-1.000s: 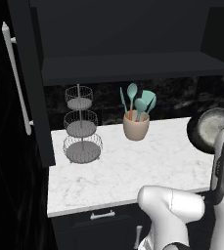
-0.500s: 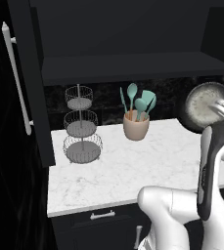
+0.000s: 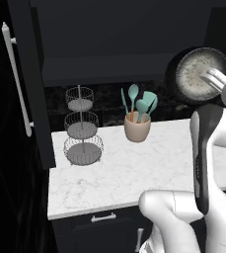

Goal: Pick up the bowls on the counter and stack them on top of one another in the open cabinet. Place the smaller bowl on top of the larger bowl.

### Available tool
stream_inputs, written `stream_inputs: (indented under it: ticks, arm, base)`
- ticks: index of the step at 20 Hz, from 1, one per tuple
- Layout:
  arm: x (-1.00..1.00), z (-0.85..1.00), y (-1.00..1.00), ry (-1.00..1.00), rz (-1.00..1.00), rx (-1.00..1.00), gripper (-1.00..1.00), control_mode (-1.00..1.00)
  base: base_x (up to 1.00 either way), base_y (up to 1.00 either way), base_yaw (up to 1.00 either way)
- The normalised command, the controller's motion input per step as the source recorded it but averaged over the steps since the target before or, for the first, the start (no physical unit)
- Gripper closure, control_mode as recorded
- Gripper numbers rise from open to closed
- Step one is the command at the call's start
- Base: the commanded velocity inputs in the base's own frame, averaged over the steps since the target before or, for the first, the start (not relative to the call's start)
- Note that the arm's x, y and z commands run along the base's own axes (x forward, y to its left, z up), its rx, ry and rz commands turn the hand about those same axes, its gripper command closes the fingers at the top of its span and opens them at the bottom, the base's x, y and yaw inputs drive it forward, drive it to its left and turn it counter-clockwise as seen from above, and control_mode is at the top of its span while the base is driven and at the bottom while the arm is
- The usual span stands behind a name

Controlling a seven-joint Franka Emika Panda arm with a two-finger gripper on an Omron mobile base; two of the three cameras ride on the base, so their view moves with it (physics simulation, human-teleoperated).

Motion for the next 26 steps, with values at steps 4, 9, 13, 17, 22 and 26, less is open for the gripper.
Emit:
stream_inputs:
  ticks: [4,9,13,17,22,26]
  arm:
    - [0.53,0.88,0.56,-0.04,0.00,-0.04,1.00,-1.00]
    - [0.43,0.57,0.47,0.00,0.00,-0.09,1.00,-1.00]
    - [0.24,0.07,0.14,0.15,0.00,-0.10,1.00,-1.00]
    - [0.20,0.00,0.06,0.14,0.00,-0.05,1.00,-1.00]
    - [0.27,-0.08,0.06,0.00,0.00,0.00,1.00,-1.00]
    - [0.57,-0.14,0.17,0.00,0.00,0.00,1.00,-1.00]
  base:
    - [0.00,0.00,0.00]
    - [0.00,0.00,0.00]
    - [0.00,0.00,0.00]
    - [0.00,0.00,0.00]
    - [0.00,0.00,0.00]
    - [0.00,0.00,0.00]
